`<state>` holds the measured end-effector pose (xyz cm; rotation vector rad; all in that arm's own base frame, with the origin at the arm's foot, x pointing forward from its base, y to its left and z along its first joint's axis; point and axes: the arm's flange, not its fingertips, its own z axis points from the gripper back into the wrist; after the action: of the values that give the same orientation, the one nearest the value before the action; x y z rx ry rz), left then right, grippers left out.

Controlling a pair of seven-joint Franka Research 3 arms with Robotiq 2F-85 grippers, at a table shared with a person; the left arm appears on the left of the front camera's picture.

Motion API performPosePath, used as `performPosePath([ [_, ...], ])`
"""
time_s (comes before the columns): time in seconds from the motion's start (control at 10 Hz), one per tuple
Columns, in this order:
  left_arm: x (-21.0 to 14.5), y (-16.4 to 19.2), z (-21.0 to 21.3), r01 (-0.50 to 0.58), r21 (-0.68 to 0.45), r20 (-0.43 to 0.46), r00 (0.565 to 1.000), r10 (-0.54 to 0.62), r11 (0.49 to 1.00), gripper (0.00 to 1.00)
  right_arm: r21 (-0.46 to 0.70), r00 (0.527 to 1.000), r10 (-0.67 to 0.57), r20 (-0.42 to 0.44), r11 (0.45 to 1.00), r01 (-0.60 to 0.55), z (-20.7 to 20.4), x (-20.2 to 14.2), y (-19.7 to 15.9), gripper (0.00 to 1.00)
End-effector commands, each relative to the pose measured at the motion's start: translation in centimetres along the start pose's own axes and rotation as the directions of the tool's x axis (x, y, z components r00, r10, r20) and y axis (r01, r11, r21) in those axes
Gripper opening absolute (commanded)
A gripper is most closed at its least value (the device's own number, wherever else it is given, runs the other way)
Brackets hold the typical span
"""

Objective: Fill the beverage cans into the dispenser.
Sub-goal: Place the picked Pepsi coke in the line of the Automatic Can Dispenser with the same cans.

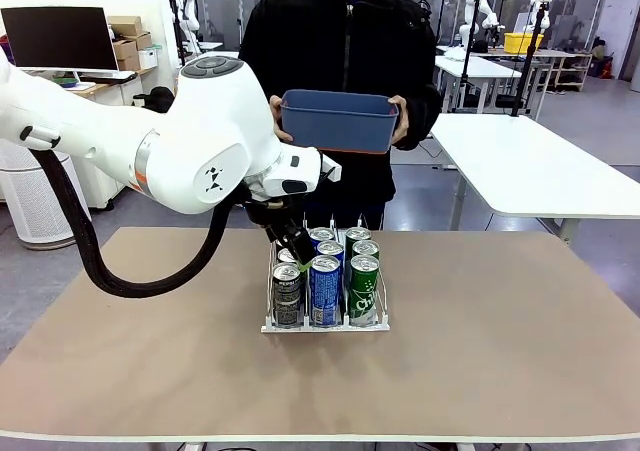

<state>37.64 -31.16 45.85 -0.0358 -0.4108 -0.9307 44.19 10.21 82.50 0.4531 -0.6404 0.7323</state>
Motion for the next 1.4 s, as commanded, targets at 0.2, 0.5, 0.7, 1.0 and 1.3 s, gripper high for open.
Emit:
performPosePath([
  [0.2,-0.4,0.8,0.9,0.017,-0.027,-0.035,0.999,-0.018,0.999,1.00,0.007,1.000,0.002,0.003,1.000,-0.002,0.0,-0.1,0.0,1.00],
  [0.5,-3.6,3.1,5.8,0.080,-0.069,-0.009,0.997,-0.081,0.994,1.00,0.007,1.000,0.002,0.003,1.000,-0.002,0.0,-0.1,0.0,1.00],
  [0.7,-5.1,4.7,10.2,0.130,-0.083,0.082,0.989,-0.124,0.988,1.00,0.007,1.000,0.002,0.003,1.000,-0.002,0.0,-0.1,0.0,1.00],
  [1.0,-7.2,9.5,21.9,0.165,-0.054,0.184,0.971,-0.152,0.985,1.00,0.007,1.000,0.002,0.003,1.000,-0.002,0.0,-0.1,0.0,1.00],
  [1.3,-7.2,12.1,30.8,0.222,-0.056,0.334,0.923,-0.191,0.973,1.00,0.007,1.000,0.002,0.003,1.000,-0.002,0.0,-0.1,0.0,1.00],
])
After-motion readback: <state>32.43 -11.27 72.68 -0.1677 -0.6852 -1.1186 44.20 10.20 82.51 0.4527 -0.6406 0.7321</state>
